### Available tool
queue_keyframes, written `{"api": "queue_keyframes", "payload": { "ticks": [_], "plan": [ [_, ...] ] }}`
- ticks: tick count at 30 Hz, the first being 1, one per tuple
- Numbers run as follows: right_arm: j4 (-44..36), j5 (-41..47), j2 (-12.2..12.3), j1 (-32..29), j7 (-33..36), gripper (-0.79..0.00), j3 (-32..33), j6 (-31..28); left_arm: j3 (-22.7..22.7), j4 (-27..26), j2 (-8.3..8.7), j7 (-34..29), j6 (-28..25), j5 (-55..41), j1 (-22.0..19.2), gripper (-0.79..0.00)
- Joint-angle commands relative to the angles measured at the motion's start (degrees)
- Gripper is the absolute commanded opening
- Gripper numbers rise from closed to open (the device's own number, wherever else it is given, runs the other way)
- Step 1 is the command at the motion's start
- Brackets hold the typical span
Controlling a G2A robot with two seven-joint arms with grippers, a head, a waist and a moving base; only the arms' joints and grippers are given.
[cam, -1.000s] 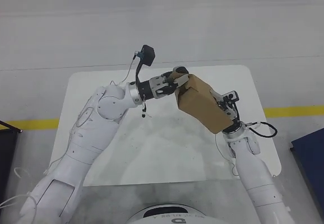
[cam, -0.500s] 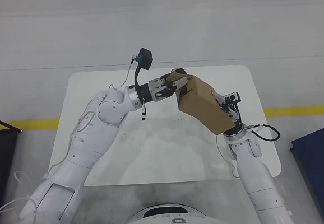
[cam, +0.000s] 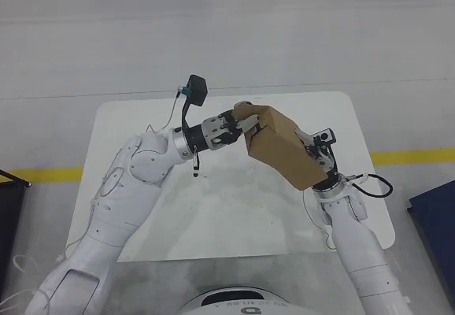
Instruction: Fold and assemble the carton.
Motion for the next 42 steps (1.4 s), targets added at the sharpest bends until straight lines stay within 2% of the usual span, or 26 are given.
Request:
{"api": "queue_keyframes", "payload": {
  "ticks": [1, 7, 14, 23, 29, 34, 37, 42],
  "plan": [
    [0.0, -0.1, 0.0, 0.0, -0.1, -0.785, 0.0, 0.1, -0.1, -0.6, 0.09, 0.3, 0.2, 1.2, 0.2, -0.419],
    [0.4, -0.5, 0.0, 0.1, -0.9, -0.785, -0.1, 0.4, -2.0, -3.8, 0.67, 1.7, 2.4, 7.9, 1.5, -0.422],
    [1.3, -1.7, 0.0, 0.8, -2.0, -0.785, -0.7, 0.8, -4.9, -8.0, 1.52, 2.9, 2.5, 10.0, 4.4, -0.422],
    [1.9, -3.2, -0.1, 1.7, -2.8, -0.785, -2.1, 1.2, -6.1, -10.5, 2.20, 2.8, 2.4, 11.6, 6.1, -0.419],
    [1.7, -4.0, -0.2, 2.1, -2.8, -0.785, -2.9, 1.2, -7.2, -10.6, 2.45, 4.1, 2.2, 8.1, 6.1, -0.422],
    [1.5, -4.6, -0.2, 2.1, -3.0, -0.785, -3.2, 0.9, -8.1, -10.0, 2.57, 5.2, 1.2, 1.3, 5.4, -0.496],
    [1.3, -4.8, -0.2, 2.0, -3.1, -0.785, -3.3, 0.8, -8.3, -9.8, 2.68, 4.7, 1.6, 0.7, 4.8, -0.526],
    [0.9, -5.1, -0.2, 1.9, -3.1, -0.785, -3.4, 0.8, -6.6, -8.5, 2.60, 2.9, 3.3, 1.2, 3.2, -0.511]
  ]
}}
